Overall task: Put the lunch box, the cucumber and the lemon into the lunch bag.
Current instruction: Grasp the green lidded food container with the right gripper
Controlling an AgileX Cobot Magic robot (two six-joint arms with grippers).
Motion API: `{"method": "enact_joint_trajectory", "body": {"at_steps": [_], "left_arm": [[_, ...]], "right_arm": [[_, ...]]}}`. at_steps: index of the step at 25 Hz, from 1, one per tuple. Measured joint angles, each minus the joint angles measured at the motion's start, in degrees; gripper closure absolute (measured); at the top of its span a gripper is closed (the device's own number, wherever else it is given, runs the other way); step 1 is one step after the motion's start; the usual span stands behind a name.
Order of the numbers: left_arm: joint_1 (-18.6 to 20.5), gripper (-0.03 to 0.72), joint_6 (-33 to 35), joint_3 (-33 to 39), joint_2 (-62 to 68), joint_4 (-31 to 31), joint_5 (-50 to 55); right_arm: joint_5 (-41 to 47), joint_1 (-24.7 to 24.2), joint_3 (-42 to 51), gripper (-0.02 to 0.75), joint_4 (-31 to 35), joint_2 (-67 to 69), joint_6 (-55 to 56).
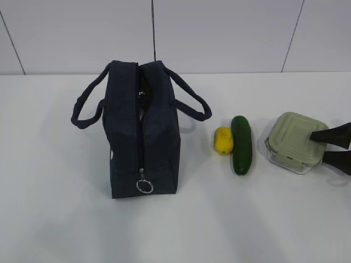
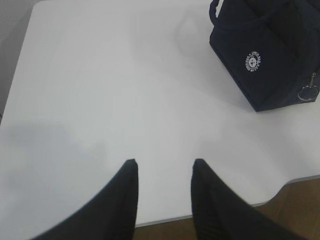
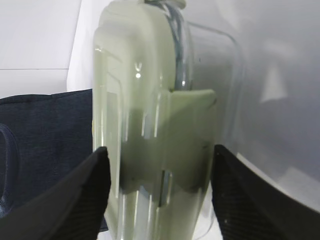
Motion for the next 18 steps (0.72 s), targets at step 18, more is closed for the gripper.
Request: {"method": "enact_joint_trajectory", "body": {"at_steps": [18], "left_arm": [[0.00,0.433,0.00,0.00,0.00,0.00,0.00]], "right_arm": [[0.00,0.00,0.00,0.258,0.00,0.00,0.00]]}}
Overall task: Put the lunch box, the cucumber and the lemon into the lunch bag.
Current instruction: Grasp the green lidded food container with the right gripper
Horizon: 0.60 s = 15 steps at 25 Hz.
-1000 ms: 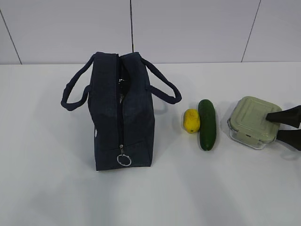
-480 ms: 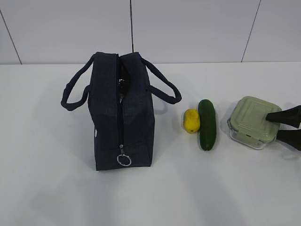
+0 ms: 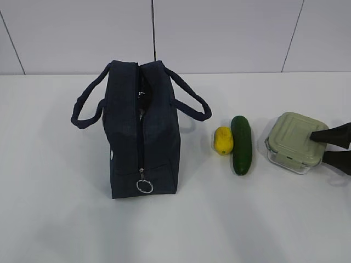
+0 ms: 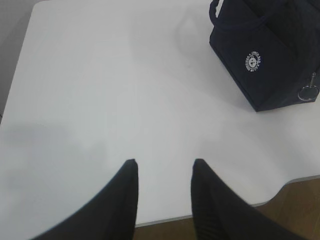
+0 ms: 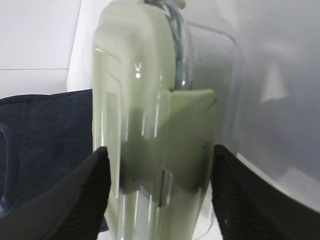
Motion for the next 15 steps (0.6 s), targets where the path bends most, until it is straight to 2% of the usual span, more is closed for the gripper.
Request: {"method": "enact_joint_trajectory", "body": {"at_steps": [5,10,15], "left_arm": [[0.00,0.433,0.00,0.00,0.00,0.00,0.00],[0.00,0.433,0.00,0.00,0.00,0.00,0.00],[0.00,0.433,0.00,0.00,0.00,0.00,0.00]], "right_arm": [[0.00,0.00,0.00,0.259,0.00,0.00,0.00],[-0.15,0.00,0.00,0.318,0.00,0.00,0.00],[-0.15,0.00,0.00,0.328,0.00,0.00,0.25]]}}
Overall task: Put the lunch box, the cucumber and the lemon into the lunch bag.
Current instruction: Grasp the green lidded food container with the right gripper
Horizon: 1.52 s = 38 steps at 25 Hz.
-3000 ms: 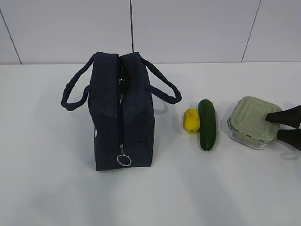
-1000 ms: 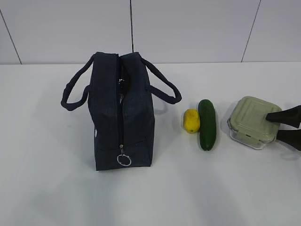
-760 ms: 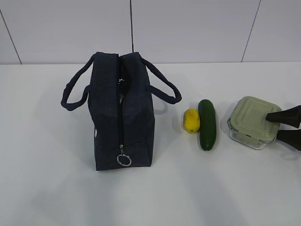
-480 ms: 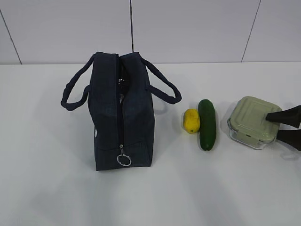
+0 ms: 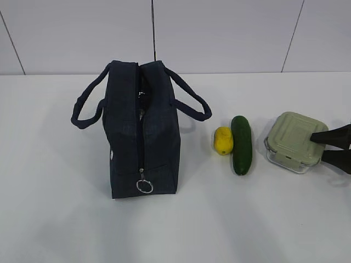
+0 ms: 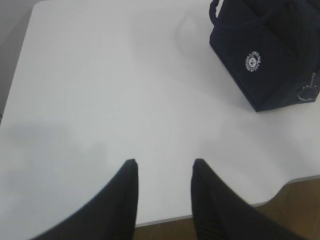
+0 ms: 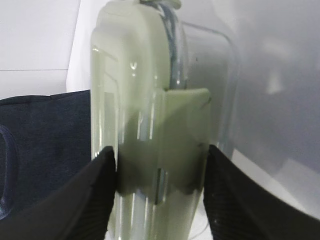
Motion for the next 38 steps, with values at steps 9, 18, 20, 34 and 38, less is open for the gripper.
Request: {"method": "enact_joint_trajectory", "body": {"at_steps": [9,18,20,34,38], "left_arm": [[0.00,0.433,0.00,0.00,0.00,0.00,0.00],[0.00,0.433,0.00,0.00,0.00,0.00,0.00],[0.00,0.433,0.00,0.00,0.00,0.00,0.00],[0.00,0.433,0.00,0.00,0.00,0.00,0.00],[0.00,0.433,0.00,0.00,0.00,0.00,0.00]], "right_arm": [[-0.04,0.00,0.00,0.329,0.00,0.00,0.12],[-0.04,0.00,0.00,0.349,0.00,0.00,0.33],[-0.04,0.00,0.00,0.349,0.00,0.00,0.33],[-0.04,0.00,0.00,0.350,0.00,0.00,0.33],[-0.04,0.00,0.00,0.351,0.00,0.00,0.33]]}}
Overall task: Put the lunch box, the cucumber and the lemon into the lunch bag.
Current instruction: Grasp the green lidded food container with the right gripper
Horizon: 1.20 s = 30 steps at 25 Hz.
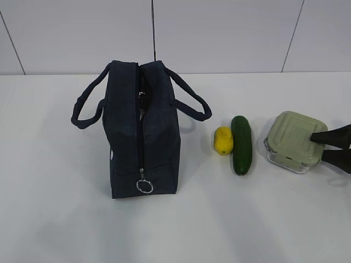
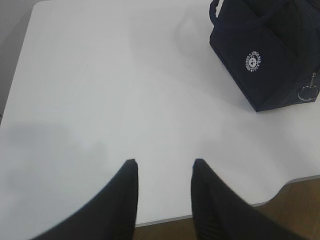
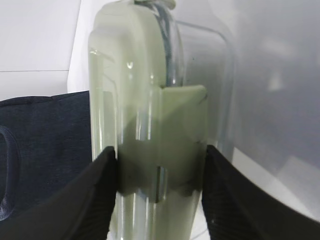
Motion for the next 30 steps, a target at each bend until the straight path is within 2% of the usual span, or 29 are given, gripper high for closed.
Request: {"method": "enact_joint_trajectory", "body": {"at_steps": [30], "left_arm": [[0.00,0.433,0.00,0.00,0.00,0.00,0.00]], "right_arm": [[-0.09,0.09,0.00,0.364,0.00,0.00,3.41]]}}
